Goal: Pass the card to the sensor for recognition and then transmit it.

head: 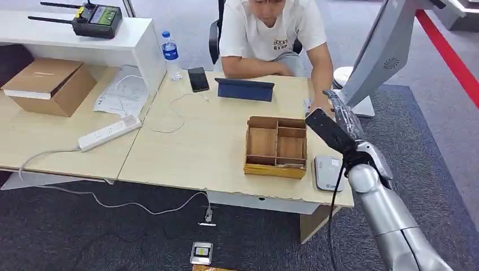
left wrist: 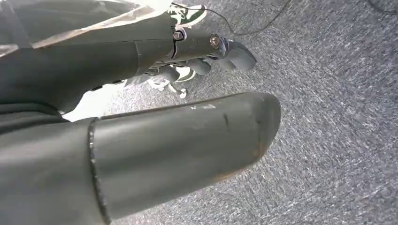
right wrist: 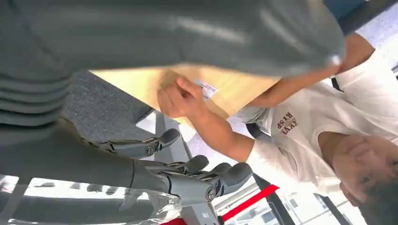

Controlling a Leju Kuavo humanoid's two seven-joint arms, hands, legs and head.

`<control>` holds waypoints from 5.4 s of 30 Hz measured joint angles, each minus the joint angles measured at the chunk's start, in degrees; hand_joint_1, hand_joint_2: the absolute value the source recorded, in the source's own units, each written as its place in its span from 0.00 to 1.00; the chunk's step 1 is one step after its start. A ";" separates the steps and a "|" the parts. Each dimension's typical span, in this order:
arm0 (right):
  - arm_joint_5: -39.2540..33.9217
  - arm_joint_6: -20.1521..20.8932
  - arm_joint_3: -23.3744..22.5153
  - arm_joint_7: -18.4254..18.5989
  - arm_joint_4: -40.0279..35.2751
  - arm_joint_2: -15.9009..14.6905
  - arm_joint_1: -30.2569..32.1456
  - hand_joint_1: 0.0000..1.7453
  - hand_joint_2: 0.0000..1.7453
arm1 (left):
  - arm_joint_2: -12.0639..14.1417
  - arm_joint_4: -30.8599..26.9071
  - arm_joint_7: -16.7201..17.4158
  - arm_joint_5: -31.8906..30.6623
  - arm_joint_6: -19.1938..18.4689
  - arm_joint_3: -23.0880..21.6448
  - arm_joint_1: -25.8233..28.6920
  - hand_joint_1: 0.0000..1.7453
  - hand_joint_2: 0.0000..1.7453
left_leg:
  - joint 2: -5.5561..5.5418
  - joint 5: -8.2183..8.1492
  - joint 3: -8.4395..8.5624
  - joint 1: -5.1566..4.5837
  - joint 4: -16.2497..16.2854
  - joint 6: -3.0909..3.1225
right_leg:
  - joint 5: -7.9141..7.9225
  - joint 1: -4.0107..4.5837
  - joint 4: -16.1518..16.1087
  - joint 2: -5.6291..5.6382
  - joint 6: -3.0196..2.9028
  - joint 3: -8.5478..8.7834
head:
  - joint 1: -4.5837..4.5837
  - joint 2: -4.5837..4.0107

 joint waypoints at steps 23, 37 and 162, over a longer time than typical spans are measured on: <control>22.21 2.05 -0.55 2.01 -8.82 -1.83 8.02 0.00 1.00 | -0.15 0.00 -0.87 -1.20 0.02 -0.04 -0.25 0.00 0.00 | 0.01 0.00 -0.02 0.00 -0.02 -0.01 | -0.01 0.03 0.00 0.00 -0.03 0.01 | 0.00 0.00; 32.37 1.84 3.00 3.32 -4.61 -0.30 8.12 0.00 1.00 | -0.37 0.00 -0.50 -1.53 0.02 -0.07 -0.34 0.00 0.00 | 0.01 0.00 -0.03 0.00 -0.02 -0.01 | -0.03 0.03 0.01 0.00 -0.04 0.01 | 0.00 0.00; 31.41 -0.44 6.12 1.53 14.41 5.79 3.44 1.00 1.00 | -0.96 -0.02 0.02 -3.15 1.46 -0.09 -0.09 0.00 0.00 | 0.02 0.00 -0.02 0.00 -0.02 -0.01 | -0.03 0.04 0.01 0.00 -0.05 0.01 | 0.00 -0.02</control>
